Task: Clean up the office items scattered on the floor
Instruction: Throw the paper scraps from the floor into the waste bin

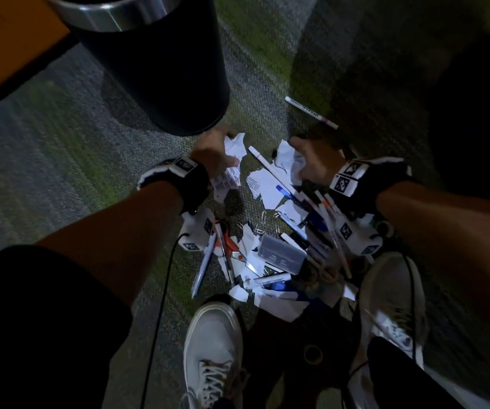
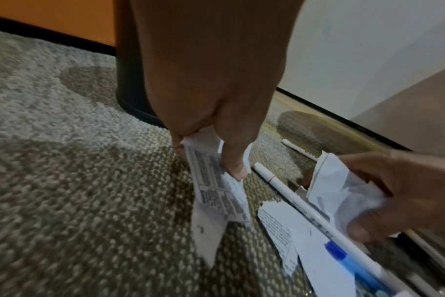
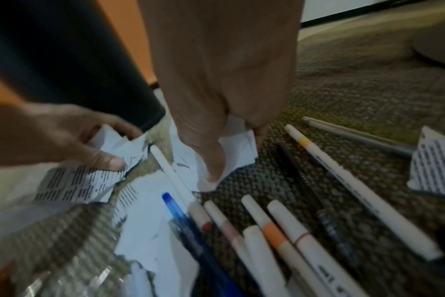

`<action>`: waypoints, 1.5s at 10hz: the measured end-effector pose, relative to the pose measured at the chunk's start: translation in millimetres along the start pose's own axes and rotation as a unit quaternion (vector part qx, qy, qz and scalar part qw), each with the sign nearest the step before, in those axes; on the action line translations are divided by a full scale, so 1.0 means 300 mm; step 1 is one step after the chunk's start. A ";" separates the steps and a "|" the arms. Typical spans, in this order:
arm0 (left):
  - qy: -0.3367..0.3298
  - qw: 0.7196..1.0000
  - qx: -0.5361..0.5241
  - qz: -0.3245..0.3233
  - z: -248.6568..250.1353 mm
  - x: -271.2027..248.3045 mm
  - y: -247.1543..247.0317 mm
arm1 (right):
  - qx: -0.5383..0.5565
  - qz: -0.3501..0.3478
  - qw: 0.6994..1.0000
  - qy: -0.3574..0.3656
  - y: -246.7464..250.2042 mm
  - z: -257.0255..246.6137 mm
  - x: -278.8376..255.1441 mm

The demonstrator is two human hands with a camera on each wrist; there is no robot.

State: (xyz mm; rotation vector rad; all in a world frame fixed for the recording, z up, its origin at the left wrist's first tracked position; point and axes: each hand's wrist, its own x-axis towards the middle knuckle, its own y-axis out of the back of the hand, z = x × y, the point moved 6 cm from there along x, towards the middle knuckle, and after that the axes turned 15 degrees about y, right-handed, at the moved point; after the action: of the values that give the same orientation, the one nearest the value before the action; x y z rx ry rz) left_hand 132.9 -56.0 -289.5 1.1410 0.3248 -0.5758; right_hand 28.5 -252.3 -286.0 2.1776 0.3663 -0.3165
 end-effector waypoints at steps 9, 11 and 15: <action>-0.026 0.999 -0.005 0.039 0.025 0.009 -0.012 | 0.032 0.007 0.999 -0.001 -0.052 -0.005 0.037; 0.003 1.000 0.009 0.025 -0.004 0.028 -0.041 | -0.013 0.017 1.000 -0.018 -0.075 -0.022 0.036; 0.034 0.996 0.073 0.043 0.032 0.008 -0.013 | 0.143 0.018 0.990 0.004 -0.087 -0.159 -0.003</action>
State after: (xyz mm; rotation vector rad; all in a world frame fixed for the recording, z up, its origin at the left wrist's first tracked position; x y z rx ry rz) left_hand 132.2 -66.7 -290.0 1.3118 0.2943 -0.4921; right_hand 22.5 -199.0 -277.1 2.4629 0.3006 -0.3591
